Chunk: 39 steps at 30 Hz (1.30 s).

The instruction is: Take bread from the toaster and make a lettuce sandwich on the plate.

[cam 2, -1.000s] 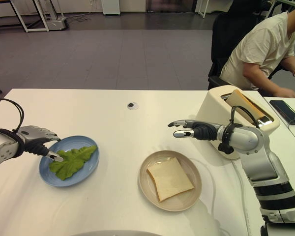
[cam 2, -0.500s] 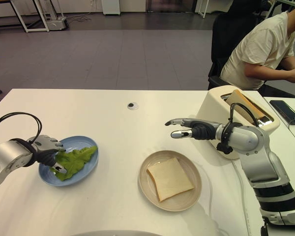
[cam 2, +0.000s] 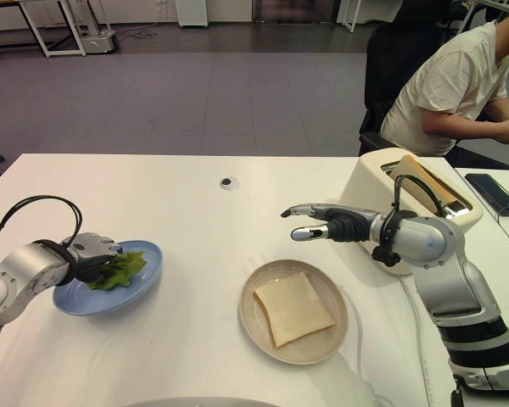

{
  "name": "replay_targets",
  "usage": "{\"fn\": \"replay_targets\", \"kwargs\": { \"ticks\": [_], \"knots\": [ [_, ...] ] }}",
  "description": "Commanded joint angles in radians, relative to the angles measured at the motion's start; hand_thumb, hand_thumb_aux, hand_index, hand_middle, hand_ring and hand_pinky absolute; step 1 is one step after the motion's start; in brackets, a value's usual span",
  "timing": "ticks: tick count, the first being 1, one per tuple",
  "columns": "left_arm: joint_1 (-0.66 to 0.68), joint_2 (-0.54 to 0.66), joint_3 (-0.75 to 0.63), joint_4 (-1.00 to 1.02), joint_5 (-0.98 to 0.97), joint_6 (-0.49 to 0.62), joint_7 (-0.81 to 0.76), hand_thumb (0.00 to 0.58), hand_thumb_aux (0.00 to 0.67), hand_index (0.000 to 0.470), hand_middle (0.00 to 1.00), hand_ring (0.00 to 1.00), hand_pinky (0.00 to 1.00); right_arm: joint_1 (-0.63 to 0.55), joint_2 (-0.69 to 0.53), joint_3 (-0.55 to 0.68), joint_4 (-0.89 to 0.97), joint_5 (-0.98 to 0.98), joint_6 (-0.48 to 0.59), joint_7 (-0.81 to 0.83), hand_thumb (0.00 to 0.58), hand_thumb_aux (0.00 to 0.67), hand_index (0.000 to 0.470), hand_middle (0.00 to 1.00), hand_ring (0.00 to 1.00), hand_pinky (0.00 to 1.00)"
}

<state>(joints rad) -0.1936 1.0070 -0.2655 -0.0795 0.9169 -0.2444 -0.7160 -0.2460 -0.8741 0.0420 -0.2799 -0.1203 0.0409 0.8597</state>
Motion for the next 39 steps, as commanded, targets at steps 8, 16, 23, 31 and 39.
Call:
{"fn": "replay_targets", "kwargs": {
  "ticks": [8, 16, 23, 31, 39],
  "knots": [
    [-0.044, -0.011, 0.019, -0.056, -0.126, -0.061, -0.009, 0.580, 0.670, 0.470, 0.00, 0.00, 0.00, 0.016, -0.007, -0.007, 0.017, -0.028, 0.007, -0.032, 0.000, 0.000, 0.000, 0.00, 0.00, 0.00],
    [-0.066, -0.031, 0.032, -0.113, -0.172, -0.095, 0.004, 0.580, 0.670, 0.470, 0.00, 0.00, 0.00, -0.007, -0.010, 0.003, 0.041, -0.041, 0.008, -0.047, 0.000, 0.000, 0.000, 0.00, 0.00, 0.00],
    [-0.160, -0.145, -0.021, -0.292, -0.322, -0.104, -0.072, 0.580, 0.670, 0.470, 0.00, 0.00, 0.00, -0.059, -0.004, 0.016, 0.098, -0.080, -0.007, -0.071, 0.000, 0.000, 0.000, 0.00, 0.00, 0.00],
    [-0.333, -0.427, -0.289, -0.173, -0.351, -0.134, -0.176, 0.580, 0.670, 0.470, 0.00, 0.00, 0.00, -0.087, -0.013, -0.007, 0.150, -0.117, -0.002, -0.130, 0.000, 0.000, 0.000, 0.00, 0.00, 0.00],
    [-0.481, -0.677, -0.419, 0.164, -0.348, -0.177, -0.133, 0.580, 0.670, 0.470, 0.00, 0.00, 0.00, -0.072, -0.009, -0.020, 0.141, -0.119, 0.010, -0.146, 0.000, 0.000, 0.000, 0.00, 0.00, 0.00]
  ]
}}
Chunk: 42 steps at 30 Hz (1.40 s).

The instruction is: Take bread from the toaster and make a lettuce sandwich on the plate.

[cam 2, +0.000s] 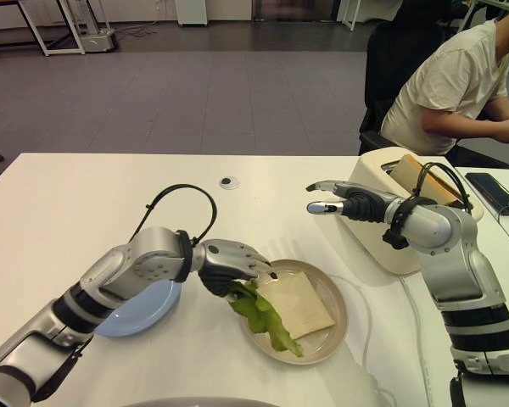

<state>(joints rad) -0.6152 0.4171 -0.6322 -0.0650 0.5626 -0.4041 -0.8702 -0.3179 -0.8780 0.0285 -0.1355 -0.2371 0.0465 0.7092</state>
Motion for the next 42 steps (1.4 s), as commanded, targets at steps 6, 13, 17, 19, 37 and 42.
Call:
{"fn": "replay_targets", "kwargs": {
  "ticks": [6, 13, 17, 19, 37, 42],
  "knots": [
    [-0.158, -0.197, -0.086, 0.422, 0.065, -0.056, 0.131, 0.580, 0.670, 0.470, 0.00, 0.00, 0.00, 0.027, -0.007, 0.011, -0.037, -0.016, 0.011, 0.010, 0.000, 0.000, 0.000, 0.00, 0.00, 0.00],
    [-0.196, -0.239, -0.099, 0.569, 0.081, -0.096, 0.178, 0.462, 0.368, 0.258, 0.00, 0.00, 0.00, 0.049, -0.004, 0.025, -0.073, -0.027, 0.019, 0.022, 0.000, 0.000, 0.000, 0.00, 0.00, 0.00],
    [-0.198, -0.245, -0.100, 0.595, 0.072, -0.113, 0.179, 0.000, 0.000, 0.000, 0.00, 0.00, 0.00, 0.052, -0.004, 0.018, -0.073, -0.025, 0.020, 0.020, 0.000, 0.000, 0.000, 0.00, 0.00, 0.00],
    [-0.194, -0.242, -0.095, 0.594, 0.071, -0.115, 0.183, 0.000, 0.000, 0.000, 0.00, 0.00, 0.00, 0.050, -0.003, 0.019, -0.070, -0.024, 0.018, 0.020, 0.000, 0.000, 0.000, 0.00, 0.00, 0.00],
    [-0.253, -0.005, 0.365, 0.635, -0.086, -0.110, 0.605, 0.000, 0.000, 0.000, 0.00, 0.00, 0.00, -0.123, -0.159, -0.055, 0.242, -0.559, -0.043, -0.544, 0.000, 0.000, 0.000, 0.00, 0.00, 0.00],
    [-0.177, 0.076, 0.414, 0.592, -0.105, -0.112, 0.625, 0.000, 0.000, 0.000, 0.00, 0.00, 0.00, -0.080, -0.193, -0.046, 0.342, -0.591, 0.034, -0.497, 0.000, 0.000, 0.000, 0.00, 0.00, 0.00]
  ]
}}
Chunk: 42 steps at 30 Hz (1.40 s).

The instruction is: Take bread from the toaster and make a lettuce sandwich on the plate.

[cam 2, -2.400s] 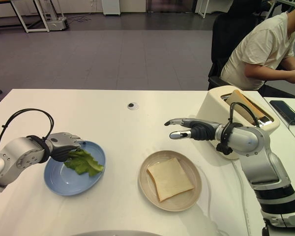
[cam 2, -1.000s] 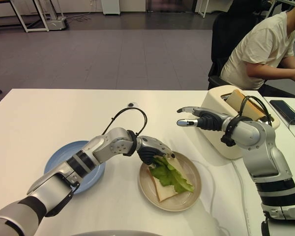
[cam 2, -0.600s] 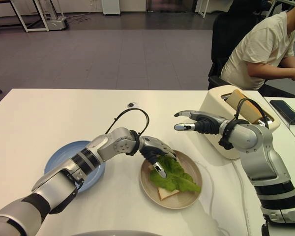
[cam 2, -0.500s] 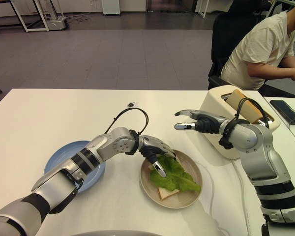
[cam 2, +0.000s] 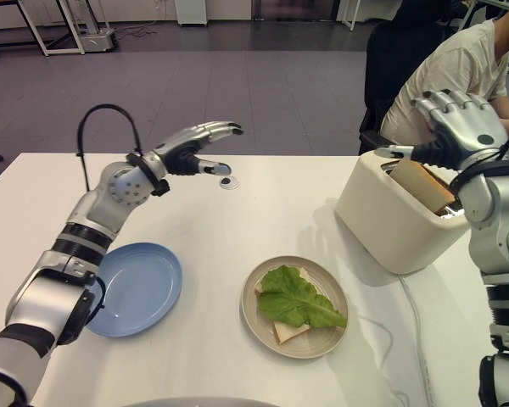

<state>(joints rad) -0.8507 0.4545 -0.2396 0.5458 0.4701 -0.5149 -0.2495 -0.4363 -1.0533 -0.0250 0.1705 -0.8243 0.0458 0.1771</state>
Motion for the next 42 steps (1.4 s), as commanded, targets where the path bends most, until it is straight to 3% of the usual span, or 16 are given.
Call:
{"fn": "replay_targets", "kwargs": {
  "ticks": [1, 9, 10, 11, 12, 28, 36, 42],
  "knots": [
    [0.078, 0.052, 0.026, -0.019, -0.009, -0.001, 0.009, 0.000, 0.000, 0.000, 0.00, 0.00, 0.00, 0.043, -0.017, 0.009, 0.049, -0.001, 0.048, 0.048, 0.000, 0.000, 0.000, 0.00, 0.00, 0.00],
    [0.137, 0.098, 0.052, -0.047, -0.012, 0.029, 0.030, 0.000, 0.000, 0.000, 0.00, 0.00, 0.00, 0.020, 0.032, 0.102, 0.193, 0.047, 0.059, 0.170, 0.000, 0.000, 0.000, 0.00, 0.00, 0.00],
    [0.136, 0.095, 0.052, -0.045, -0.013, 0.032, 0.031, 0.000, 0.000, 0.000, 0.00, 0.00, 0.00, 0.021, 0.034, 0.114, 0.209, 0.052, 0.055, 0.184, 0.379, 0.276, 0.194, 0.00, 0.00, 0.00],
    [0.136, 0.095, 0.052, -0.045, -0.014, 0.034, 0.032, 0.000, 0.000, 0.000, 0.00, 0.00, 0.00, 0.020, 0.038, 0.122, 0.224, 0.064, 0.044, 0.196, 0.542, 0.499, 0.350, 0.00, 0.00, 0.00],
    [0.137, 0.095, 0.051, -0.046, -0.014, 0.035, 0.032, 0.000, 0.000, 0.000, 0.00, 0.00, 0.00, 0.019, 0.042, 0.127, 0.232, 0.075, 0.036, 0.198, 0.580, 0.670, 0.470, 0.00, 0.00, 0.00],
    [0.145, 0.087, 0.023, -0.019, 0.011, 0.041, 0.052, 0.000, 0.000, 0.000, 0.00, 0.00, 0.00, -0.064, 0.030, 0.123, 0.202, 0.103, 0.016, 0.123, 0.580, 0.670, 0.470, 0.00, 0.00, 0.00],
    [0.142, 0.090, 0.013, -0.013, 0.014, 0.044, 0.058, 0.000, 0.000, 0.000, 0.00, 0.00, 0.00, -0.140, 0.023, 0.039, 0.084, 0.148, -0.046, 0.015, 0.580, 0.670, 0.470, 0.00, 0.00, 0.00],
    [0.116, 0.079, 0.001, 0.005, 0.013, 0.042, 0.057, 0.000, 0.000, 0.000, 0.00, 0.00, 0.00, -0.139, 0.028, -0.021, -0.017, 0.232, -0.070, 0.062, 0.580, 0.670, 0.470, 0.00, 0.00, 0.00]
  ]
}}
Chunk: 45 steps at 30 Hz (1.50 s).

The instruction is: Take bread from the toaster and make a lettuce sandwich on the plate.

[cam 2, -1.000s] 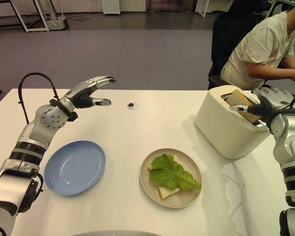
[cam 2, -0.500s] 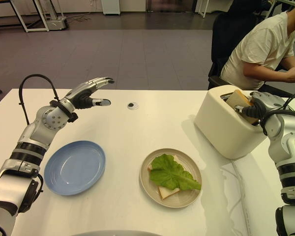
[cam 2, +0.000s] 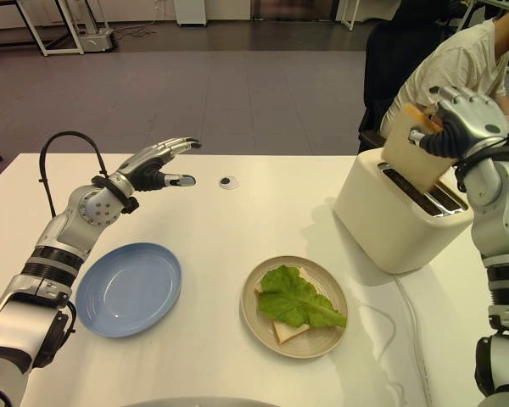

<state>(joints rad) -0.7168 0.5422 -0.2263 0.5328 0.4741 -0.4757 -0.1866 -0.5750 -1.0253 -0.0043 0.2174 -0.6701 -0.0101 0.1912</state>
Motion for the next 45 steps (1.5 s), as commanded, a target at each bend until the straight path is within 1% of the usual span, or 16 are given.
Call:
{"fn": "replay_targets", "kwargs": {
  "ticks": [1, 3, 7, 10, 12, 15, 18, 23, 27, 28, 32, 36, 40, 45],
  "knots": [
    [-0.018, -0.009, -0.013, 0.019, 0.008, 0.002, -0.007, 0.000, 0.000, 0.000, 0.00, 0.00, 0.00, 0.005, 0.010, -0.048, -0.090, 0.114, -0.023, 0.075, 0.580, 0.670, 0.470, 0.00, 0.00, 0.00],
    [-0.016, -0.007, -0.011, 0.016, 0.007, 0.000, -0.008, 0.000, 0.000, 0.000, 0.00, 0.00, 0.00, 0.021, 0.028, -0.053, -0.148, 0.175, -0.025, 0.128, 0.580, 0.670, 0.470, 0.00, 0.00, 0.00],
    [-0.019, -0.007, -0.012, 0.025, 0.007, -0.004, -0.007, 0.000, 0.000, 0.000, 0.00, 0.00, 0.00, 0.039, 0.059, -0.027, -0.229, 0.261, -0.034, 0.234, 0.580, 0.670, 0.470, 0.00, 0.00, 0.00],
    [-0.010, -0.003, -0.009, 0.016, 0.005, -0.002, -0.009, 0.000, 0.000, 0.000, 0.00, 0.00, 0.00, 0.086, 0.089, 0.023, -0.283, 0.397, -0.062, 0.390, 0.580, 0.670, 0.470, 0.00, 0.00, 0.00],
    [-0.004, 0.001, -0.006, 0.009, 0.004, 0.000, -0.011, 0.000, 0.000, 0.000, 0.00, 0.00, 0.00, 0.131, 0.107, 0.064, -0.316, 0.494, -0.053, 0.511, 0.580, 0.670, 0.470, 0.00, 0.00, 0.00],
    [-0.003, 0.001, -0.006, 0.004, 0.003, 0.002, -0.013, 0.000, 0.000, 0.000, 0.00, 0.00, 0.00, 0.185, 0.127, 0.119, -0.354, 0.620, -0.020, 0.672, 0.580, 0.670, 0.470, 0.00, 0.00, 0.00],
    [-0.002, 0.000, -0.009, -0.002, 0.002, 0.003, -0.019, 0.000, 0.000, 0.000, 0.00, 0.00, 0.00, 0.207, 0.129, 0.162, -0.366, 0.695, 0.027, 0.801, 0.580, 0.670, 0.470, 0.00, 0.00, 0.00],
    [0.003, -0.005, -0.010, -0.009, 0.003, 0.009, -0.024, 0.000, 0.000, 0.000, 0.00, 0.00, 0.00, 0.209, 0.143, 0.167, -0.349, 0.766, 0.092, 0.895, 0.580, 0.670, 0.470, 0.00, 0.00, 0.00],
    [0.001, -0.007, -0.011, -0.005, 0.004, 0.011, -0.024, 0.000, 0.000, 0.000, 0.00, 0.00, 0.00, 0.241, 0.123, 0.176, -0.392, 0.852, 0.198, 1.002, 0.580, 0.670, 0.470, 0.00, 0.00, 0.00],
    [0.000, -0.006, -0.010, -0.004, 0.004, 0.010, -0.024, 0.000, 0.000, 0.000, 0.00, 0.00, 0.00, 0.242, 0.119, 0.179, -0.393, 0.859, 0.209, 1.022, 0.580, 0.670, 0.470, 0.00, 0.00, 0.00],
    [-0.001, -0.008, -0.012, -0.001, 0.003, 0.009, -0.025, 0.000, 0.000, 0.000, 0.00, 0.00, 0.00, 0.208, 0.132, 0.199, -0.334, 0.822, 0.202, 1.040, 0.580, 0.670, 0.470, 0.00, 0.00, 0.00],
    [-0.001, -0.010, -0.013, -0.006, 0.003, 0.010, -0.028, 0.000, 0.000, 0.000, 0.00, 0.00, 0.00, 0.177, 0.155, 0.235, -0.234, 0.754, 0.143, 1.019, 0.580, 0.670, 0.470, 0.00, 0.00, 0.00],
    [0.001, -0.014, -0.015, -0.012, 0.004, 0.012, -0.030, 0.000, 0.000, 0.000, 0.00, 0.00, 0.00, 0.141, 0.207, 0.238, -0.120, 0.712, 0.090, 0.964, 0.580, 0.670, 0.470, 0.00, 0.00, 0.00],
    [0.001, -0.014, -0.016, -0.009, 0.003, 0.009, -0.033, 0.000, 0.000, 0.000, 0.00, 0.00, 0.00, 0.150, 0.232, 0.257, -0.073, 0.684, 0.034, 0.956, 0.580, 0.670, 0.470, 0.00, 0.00, 0.00]
  ]
}}
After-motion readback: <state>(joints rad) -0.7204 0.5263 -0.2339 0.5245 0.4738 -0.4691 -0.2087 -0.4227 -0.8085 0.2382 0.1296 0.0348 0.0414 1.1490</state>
